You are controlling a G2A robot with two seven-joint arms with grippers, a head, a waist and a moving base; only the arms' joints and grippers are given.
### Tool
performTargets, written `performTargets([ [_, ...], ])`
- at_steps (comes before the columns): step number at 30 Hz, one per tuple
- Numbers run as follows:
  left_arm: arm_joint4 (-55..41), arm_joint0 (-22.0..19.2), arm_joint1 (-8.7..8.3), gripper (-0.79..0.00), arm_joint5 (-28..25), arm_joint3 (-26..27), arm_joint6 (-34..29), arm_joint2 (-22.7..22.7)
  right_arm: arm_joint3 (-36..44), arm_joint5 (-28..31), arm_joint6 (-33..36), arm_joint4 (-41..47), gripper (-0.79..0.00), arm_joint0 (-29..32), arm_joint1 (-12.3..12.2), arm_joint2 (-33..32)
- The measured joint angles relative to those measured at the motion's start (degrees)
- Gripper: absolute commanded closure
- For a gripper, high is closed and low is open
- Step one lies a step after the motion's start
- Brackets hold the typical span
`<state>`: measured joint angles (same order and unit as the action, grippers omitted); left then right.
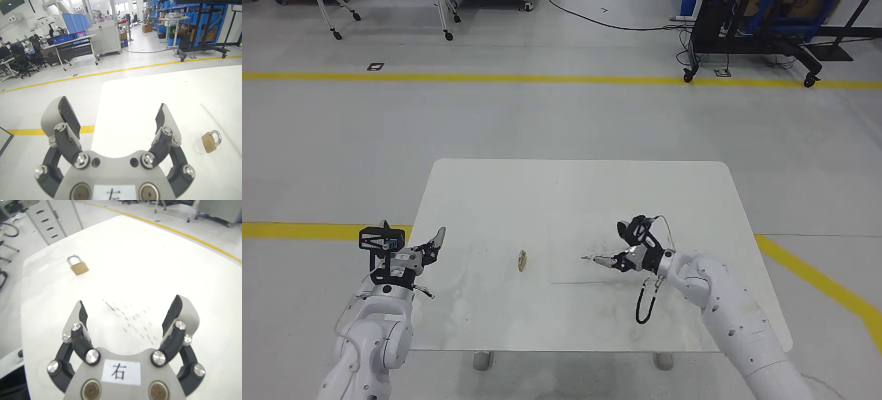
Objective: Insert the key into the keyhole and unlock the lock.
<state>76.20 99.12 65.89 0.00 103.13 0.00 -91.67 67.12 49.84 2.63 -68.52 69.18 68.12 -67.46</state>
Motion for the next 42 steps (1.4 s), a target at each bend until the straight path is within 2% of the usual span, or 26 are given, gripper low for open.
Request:
performTargets([
  [1, 0.0, 0.0, 0.0, -0.785, 0.0, 0.0, 0.0, 0.0, -1.21, 3.11, -0.54, -1.22, -0.736, -1.37, -0.03, 0.73],
  [2, 0.0, 0.0, 0.0, -0.785, 0.0, 0.0, 0.0, 0.0, -2.37, 5.71, -0.96, -2.79, -0.628, -2.66, -0.04, 1.48],
  [3, 0.0, 0.0, 0.0, -0.785, 0.0, 0.0, 0.0, 0.0, -3.75, 7.82, -1.46, -5.01, -0.443, -4.17, 0.0, 2.55],
  [4, 0.0, 0.0, 0.0, -0.785, 0.0, 0.0, 0.0, 0.0, -4.69, 8.35, -1.86, -6.47, -0.372, -5.12, 0.08, 3.44],
  [11, 0.0, 0.0, 0.0, -0.785, 0.0, 0.0, 0.0, 0.0, -8.5, 6.52, -3.6, -16.36, -0.274, -10.74, 0.87, 9.28],
  [15, 0.0, 0.0, 0.0, -0.785, 0.0, 0.0, 0.0, 0.0, -7.83, 2.0, -7.79, -23.23, -0.286, -11.37, 1.06, 12.03],
  [19, 0.0, 0.0, 0.0, -0.785, 0.0, 0.0, 0.0, 0.0, -8.9, 1.99, -11.09, -27.16, -0.299, -12.47, 1.08, 13.93],
  [21, 0.0, 0.0, 0.0, -0.785, 0.0, 0.0, 0.0, 0.0, -9.69, 2.06, -11.8, -28.36, -0.268, -13.25, 1.19, 14.81],
  [22, 0.0, 0.0, 0.0, -0.785, 0.0, 0.0, 0.0, 0.0, -9.99, 1.97, -11.99, -28.74, -0.24, -13.56, 1.27, 15.18],
  [23, 0.0, 0.0, 0.0, -0.785, 0.0, 0.0, 0.0, 0.0, -10.27, 1.81, -12.15, -29.04, -0.179, -13.86, 1.35, 15.53],
  [24, 0.0, 0.0, 0.0, -0.785, 0.0, 0.0, 0.0, 0.0, -10.63, 1.63, -12.36, -29.34, -0.065, -14.22, 1.47, 15.98],
  [25, 0.0, 0.0, 0.0, -0.785, 0.0, 0.0, 0.0, 0.0, -10.88, 1.58, -12.6, -29.44, 0.0, -14.48, 1.55, 16.27],
  [33, 0.0, 0.0, 0.0, -0.785, 0.0, 0.0, 0.0, 0.0, -12.45, 2.75, -15.14, -30.93, 0.0, -16.42, 1.94, 18.61],
  [42, 0.0, 0.0, 0.0, -0.785, 0.0, 0.0, 0.0, 0.0, -10.9, 1.95, -19.32, -32.62, 0.0, -15.97, 1.02, 18.25],
])
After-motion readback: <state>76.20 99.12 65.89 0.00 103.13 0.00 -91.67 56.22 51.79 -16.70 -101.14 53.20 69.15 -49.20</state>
